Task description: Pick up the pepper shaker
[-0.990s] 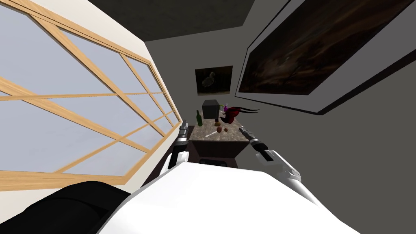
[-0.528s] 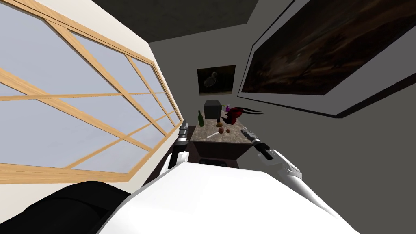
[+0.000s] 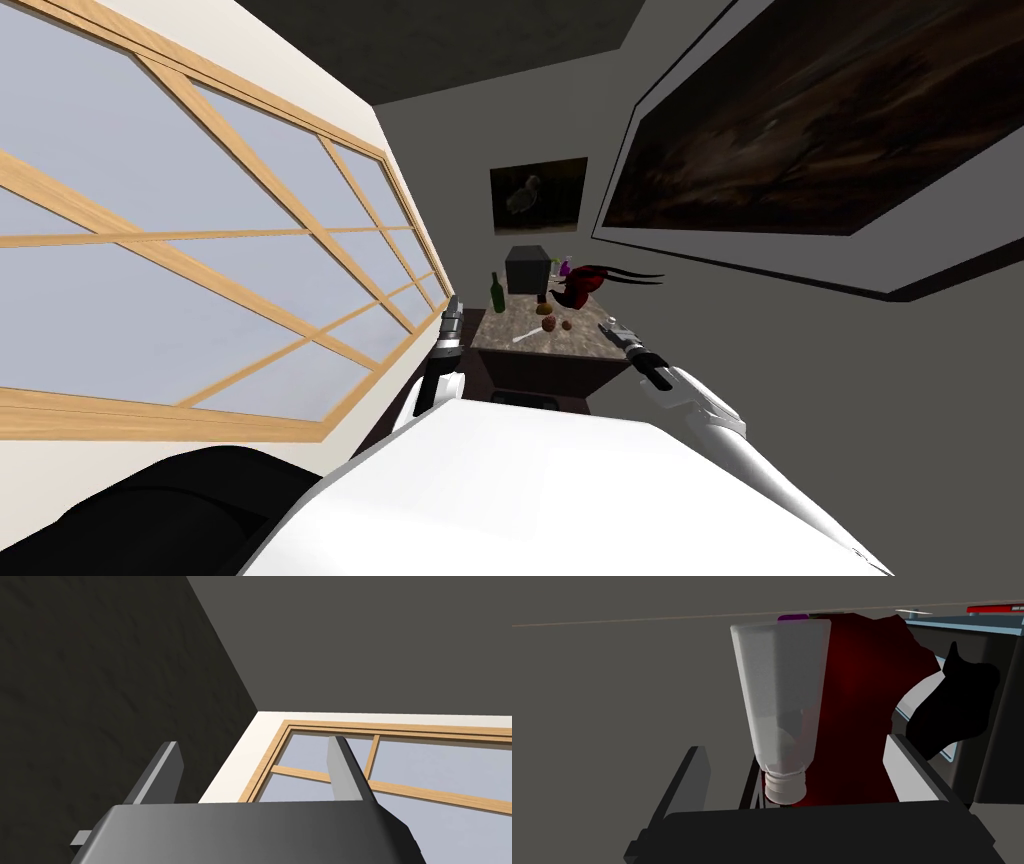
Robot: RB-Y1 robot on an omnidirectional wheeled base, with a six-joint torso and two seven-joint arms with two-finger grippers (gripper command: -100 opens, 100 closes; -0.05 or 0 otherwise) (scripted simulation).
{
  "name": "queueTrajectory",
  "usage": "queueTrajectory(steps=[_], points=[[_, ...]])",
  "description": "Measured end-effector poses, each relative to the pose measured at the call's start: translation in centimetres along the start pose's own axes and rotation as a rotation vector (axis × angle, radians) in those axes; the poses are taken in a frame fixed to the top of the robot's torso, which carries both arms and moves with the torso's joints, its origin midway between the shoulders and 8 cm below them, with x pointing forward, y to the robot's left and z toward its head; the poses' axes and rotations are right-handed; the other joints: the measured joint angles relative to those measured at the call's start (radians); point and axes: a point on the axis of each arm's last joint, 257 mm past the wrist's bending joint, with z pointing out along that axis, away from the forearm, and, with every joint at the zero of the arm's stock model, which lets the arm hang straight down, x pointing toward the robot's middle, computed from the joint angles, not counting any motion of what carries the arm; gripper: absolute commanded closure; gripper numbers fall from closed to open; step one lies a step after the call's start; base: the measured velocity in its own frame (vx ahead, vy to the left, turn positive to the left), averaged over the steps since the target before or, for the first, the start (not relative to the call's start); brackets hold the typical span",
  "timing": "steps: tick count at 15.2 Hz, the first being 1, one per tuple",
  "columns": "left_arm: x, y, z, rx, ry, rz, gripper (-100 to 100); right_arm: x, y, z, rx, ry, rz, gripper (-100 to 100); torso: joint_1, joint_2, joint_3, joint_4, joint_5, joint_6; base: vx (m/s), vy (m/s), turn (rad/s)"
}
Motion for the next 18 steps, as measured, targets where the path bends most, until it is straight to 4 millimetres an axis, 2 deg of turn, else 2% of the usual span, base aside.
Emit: queueTrajectory(steps=[4, 9, 11, 16, 18], points=[[0.0, 0.0, 0.0, 0.0, 0.0, 0.0, 0, -0.1, 0.3, 1.1, -0.01, -0.001, -0.004, -100, 0.0, 0.003, 0.002, 0.001, 0.0, 0.0, -0.02, 0.014, -0.042], [0.0, 0.0, 0.0, 0.0, 0.0, 0.0, 0, -0.7, 1.2, 3.3, -0.039, -0.012, -0.004, -100, 0.0, 0.004, 0.002, 0.001, 0.0, 0.0, -0.024, 0.013, -0.032], [0.0, 0.0, 0.0, 0.0, 0.0, 0.0, 0, -0.1, 0.9, 3.6, -0.036, -0.001, -0.004, -100, 0.0, 0.003, 0.002, 0.001, 0.0, 0.0, -0.013, 0.007, -0.023], [0.0, 0.0, 0.0, 0.0, 0.0, 0.0, 0, -0.6, 1.5, 5.6, -0.053, -0.006, -0.004, -100, 0.0, 0.003, 0.002, 0.001, 0.0, 0.0, -0.02, 0.013, -0.033], [0.0, 0.0, 0.0, 0.0, 0.0, 0.0, 0, 0.0, 1.2, 5.8, -0.048, 0.006, -0.004, -100, 0.0, 0.003, 0.002, 0.001, 0.0, 0.0, -0.017, 0.009, -0.024]])
